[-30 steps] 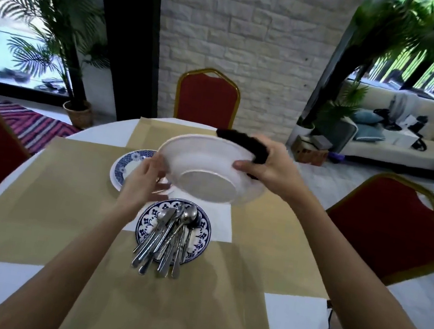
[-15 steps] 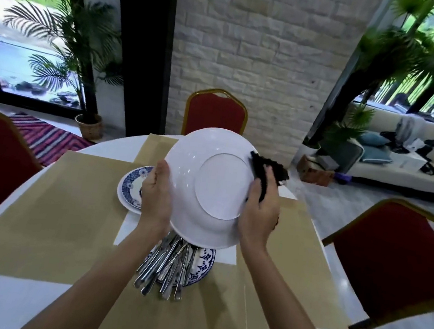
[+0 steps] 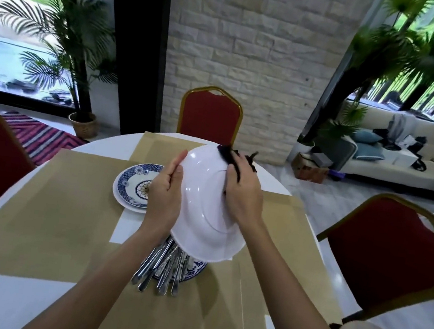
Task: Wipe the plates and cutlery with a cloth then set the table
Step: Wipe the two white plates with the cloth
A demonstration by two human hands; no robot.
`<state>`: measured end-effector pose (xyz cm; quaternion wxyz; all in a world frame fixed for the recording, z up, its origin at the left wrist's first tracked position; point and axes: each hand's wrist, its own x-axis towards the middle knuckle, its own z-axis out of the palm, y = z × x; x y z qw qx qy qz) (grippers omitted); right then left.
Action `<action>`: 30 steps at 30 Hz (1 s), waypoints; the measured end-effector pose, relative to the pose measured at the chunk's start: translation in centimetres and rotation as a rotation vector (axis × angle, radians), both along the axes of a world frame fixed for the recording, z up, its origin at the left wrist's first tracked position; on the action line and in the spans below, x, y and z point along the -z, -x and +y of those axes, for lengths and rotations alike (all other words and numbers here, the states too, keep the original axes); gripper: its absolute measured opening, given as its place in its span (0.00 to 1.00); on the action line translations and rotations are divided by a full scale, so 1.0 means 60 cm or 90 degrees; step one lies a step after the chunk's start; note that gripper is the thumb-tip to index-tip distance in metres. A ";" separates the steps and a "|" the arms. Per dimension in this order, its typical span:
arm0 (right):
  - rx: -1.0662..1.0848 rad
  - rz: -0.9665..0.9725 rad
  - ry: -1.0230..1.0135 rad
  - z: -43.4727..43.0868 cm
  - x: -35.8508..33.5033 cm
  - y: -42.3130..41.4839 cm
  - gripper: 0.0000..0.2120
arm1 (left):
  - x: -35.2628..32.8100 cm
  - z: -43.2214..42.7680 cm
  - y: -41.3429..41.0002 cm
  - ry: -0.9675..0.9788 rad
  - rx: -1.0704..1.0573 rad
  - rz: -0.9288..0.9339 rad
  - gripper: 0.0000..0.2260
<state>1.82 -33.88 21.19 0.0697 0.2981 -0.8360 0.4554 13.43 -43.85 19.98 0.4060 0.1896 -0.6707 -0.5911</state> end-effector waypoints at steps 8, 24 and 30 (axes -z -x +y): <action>-0.029 0.014 0.001 -0.007 0.003 -0.010 0.20 | 0.010 0.010 -0.012 -0.055 0.004 0.005 0.15; 0.056 -0.209 0.122 0.022 0.023 -0.007 0.20 | -0.008 -0.025 -0.007 -0.220 -0.150 0.077 0.15; -0.035 0.101 0.071 0.026 0.115 -0.109 0.24 | -0.015 -0.011 0.020 -0.267 -0.253 0.110 0.16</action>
